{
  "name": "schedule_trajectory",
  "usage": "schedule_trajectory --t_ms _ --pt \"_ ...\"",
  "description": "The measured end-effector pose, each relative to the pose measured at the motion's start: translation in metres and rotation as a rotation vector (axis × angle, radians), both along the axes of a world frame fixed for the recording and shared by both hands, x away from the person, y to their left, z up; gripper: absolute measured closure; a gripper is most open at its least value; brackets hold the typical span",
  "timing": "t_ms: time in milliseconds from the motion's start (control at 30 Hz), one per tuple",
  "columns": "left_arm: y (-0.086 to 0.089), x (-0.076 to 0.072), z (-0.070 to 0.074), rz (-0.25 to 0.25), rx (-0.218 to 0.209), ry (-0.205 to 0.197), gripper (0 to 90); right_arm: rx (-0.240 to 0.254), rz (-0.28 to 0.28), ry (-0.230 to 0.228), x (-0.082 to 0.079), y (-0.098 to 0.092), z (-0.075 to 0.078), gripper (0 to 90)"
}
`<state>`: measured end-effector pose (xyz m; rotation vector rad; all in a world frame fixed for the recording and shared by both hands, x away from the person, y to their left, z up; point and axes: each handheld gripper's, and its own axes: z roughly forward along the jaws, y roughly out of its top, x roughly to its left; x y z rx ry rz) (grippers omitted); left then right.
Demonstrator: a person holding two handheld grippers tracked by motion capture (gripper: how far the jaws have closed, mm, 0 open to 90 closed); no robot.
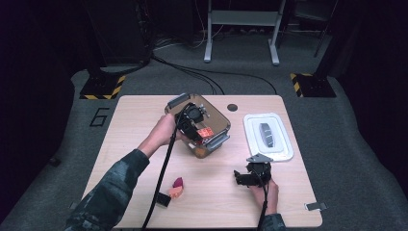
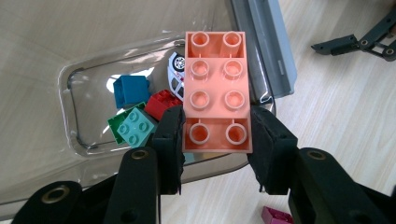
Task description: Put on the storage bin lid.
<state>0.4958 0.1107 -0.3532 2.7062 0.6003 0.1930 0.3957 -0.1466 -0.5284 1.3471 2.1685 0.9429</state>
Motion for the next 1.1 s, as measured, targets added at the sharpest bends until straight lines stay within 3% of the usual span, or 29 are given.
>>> schedule_trajectory --t_ms 233,400,567,633,800,967,1033,1100 --pt "-0.003 0.002 -0.002 0.003 0.027 0.013 58.4 0.003 -0.003 0.000 0.000 0.000 0.000 7.7" --pt "-0.002 0.003 -0.001 0.008 0.015 0.022 56.9 0.003 -0.002 0.000 0.000 0.000 0.000 7.7" --pt "0.001 0.001 0.002 0.036 0.002 0.009 36.3 0.003 -0.002 0.000 0.000 0.000 0.000 7.7" --pt "0.007 -0.004 0.008 0.054 -0.036 -0.012 29.3 0.003 -0.002 0.000 0.000 0.000 0.000 7.8" --pt "0.021 -0.015 0.015 0.062 -0.080 -0.043 18.4 0.003 -0.002 -0.001 0.000 0.000 0.000 7.7" --pt "0.034 -0.027 0.016 0.072 -0.116 -0.068 15.1 -0.003 0.003 -0.001 0.000 0.000 0.000 7.7" --pt "0.045 -0.036 0.016 0.082 -0.152 -0.093 14.1 -0.004 0.003 -0.001 0.000 0.000 0.000 7.8" --pt "0.048 -0.037 0.017 0.081 -0.154 -0.095 13.6 -0.004 0.003 -0.001 0.000 0.000 0.000 7.8"
